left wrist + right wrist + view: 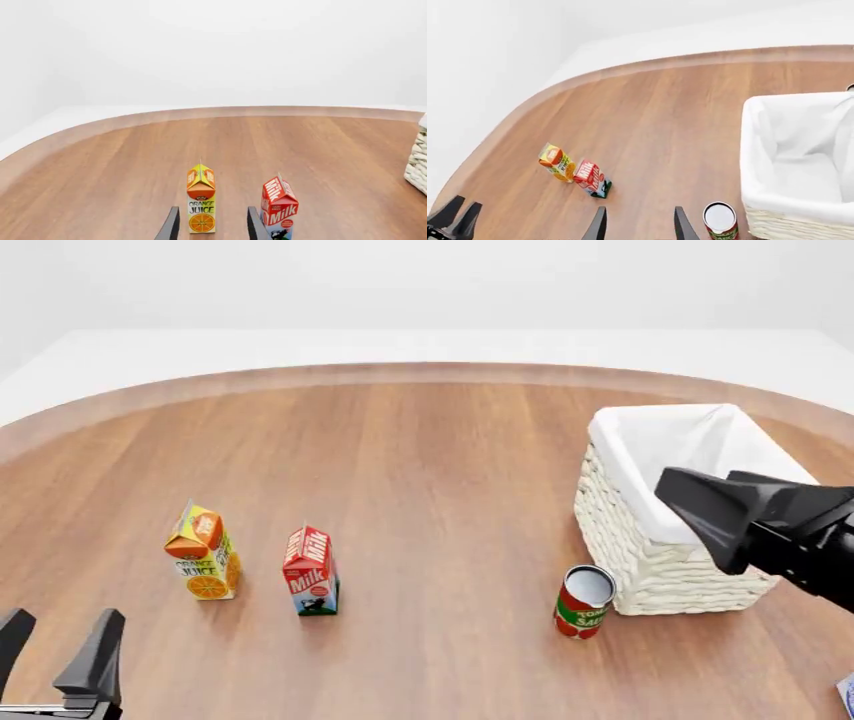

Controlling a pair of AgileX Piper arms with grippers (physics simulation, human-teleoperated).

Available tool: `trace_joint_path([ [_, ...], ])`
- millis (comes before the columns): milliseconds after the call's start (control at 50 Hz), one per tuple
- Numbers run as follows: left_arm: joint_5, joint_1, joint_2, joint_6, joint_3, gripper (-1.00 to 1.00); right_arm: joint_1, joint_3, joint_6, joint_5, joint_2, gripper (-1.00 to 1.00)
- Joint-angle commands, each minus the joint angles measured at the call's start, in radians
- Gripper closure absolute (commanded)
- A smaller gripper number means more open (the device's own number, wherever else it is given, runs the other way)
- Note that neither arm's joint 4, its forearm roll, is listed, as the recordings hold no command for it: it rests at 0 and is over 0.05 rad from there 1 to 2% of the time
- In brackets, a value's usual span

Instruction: Pick the milk and place it in the basket.

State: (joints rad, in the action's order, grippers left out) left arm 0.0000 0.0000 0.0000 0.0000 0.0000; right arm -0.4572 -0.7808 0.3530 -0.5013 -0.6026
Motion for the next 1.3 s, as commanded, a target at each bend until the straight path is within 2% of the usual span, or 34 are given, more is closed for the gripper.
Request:
trace_joint_path([
  [20,0.0,0.0,0.0,0.0,0.0,-1.0,-0.054,-0.059,0.044,0.006,-0.1,-1.0],
  [280,0.0,0.0,0.0,0.0,0.0,-1.0,-0.095,-0.106,0.039,0.03,-0.176,-1.0],
  [720,0.0,0.0,0.0,0.0,0.0,-1.0,-0.102,-0.113,0.105,0.114,-0.327,-1.0],
  [1080,0.0,0.0,0.0,0.0,0.0,-1.0,-0.101,-0.231,0.129,0.168,-0.54,-1.0],
  [1300,0.0,0.0,0.0,0.0,0.0,-1.0,-0.131,-0.294,0.137,0.189,-0.67,-1.0],
])
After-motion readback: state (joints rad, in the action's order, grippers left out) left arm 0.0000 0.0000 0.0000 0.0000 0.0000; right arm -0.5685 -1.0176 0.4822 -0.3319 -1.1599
